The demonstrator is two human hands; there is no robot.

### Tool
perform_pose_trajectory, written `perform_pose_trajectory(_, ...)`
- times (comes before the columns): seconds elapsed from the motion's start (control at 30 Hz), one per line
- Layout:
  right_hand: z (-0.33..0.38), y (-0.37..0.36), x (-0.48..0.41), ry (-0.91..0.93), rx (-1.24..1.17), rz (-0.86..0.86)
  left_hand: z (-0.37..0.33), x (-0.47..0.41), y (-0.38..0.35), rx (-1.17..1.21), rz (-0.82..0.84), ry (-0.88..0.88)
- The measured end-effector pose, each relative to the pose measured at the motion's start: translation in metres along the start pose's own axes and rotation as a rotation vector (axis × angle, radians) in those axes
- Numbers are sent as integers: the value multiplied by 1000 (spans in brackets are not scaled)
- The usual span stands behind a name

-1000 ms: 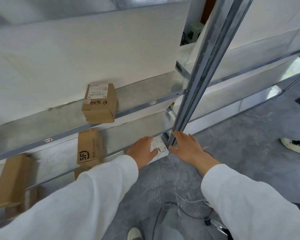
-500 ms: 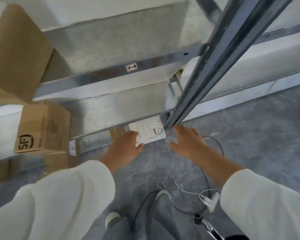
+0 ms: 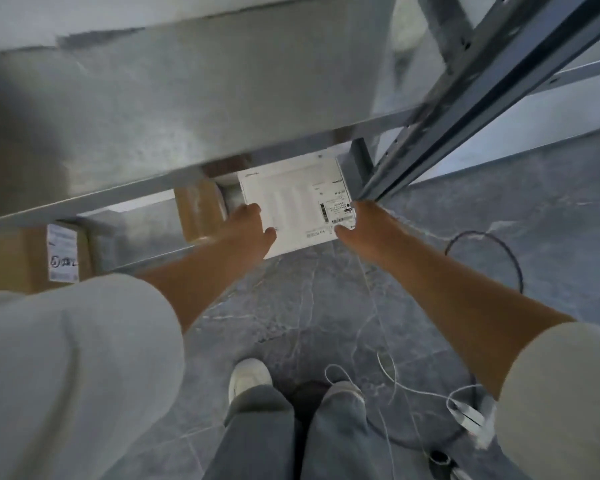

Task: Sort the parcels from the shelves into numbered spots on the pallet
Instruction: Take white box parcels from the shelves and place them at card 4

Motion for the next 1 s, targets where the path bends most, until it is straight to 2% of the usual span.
perform_pose_trajectory(0.13,-3,-34,-59,8,-16,-15,40,-49,-47,25,-44,15)
perform_pose_trajectory(0.3,-11,-66,-130,-14,-122,-58,69,-106,-80,196,-150,37)
perform_pose_trajectory(0.5,-23,-88,-178,-255,-595,-85,87,-138,-107,310,-160,129)
perform_pose_trajectory(0.63,-35,-89,-182,-180,-754,23,88,-146,-118,598,-145,233)
perform_pose_trajectory(0.77,-38,-97,-163,-172,-829,67,80,-132,-126,820,-215,260)
perform_pose_trajectory(1.0,-42,-107,-85,-304,-959,166,71,-68,-88,822,-174,289)
Point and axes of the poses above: each hand's wrist, its own x-axis away from the middle knuckle, its own y-axis out of the back of the hand, z = x × y, the point moved 3 cm from there along -x, towards the middle knuckle, and after that the axes turned 3 degrees about -y, right-handed, at the moved point
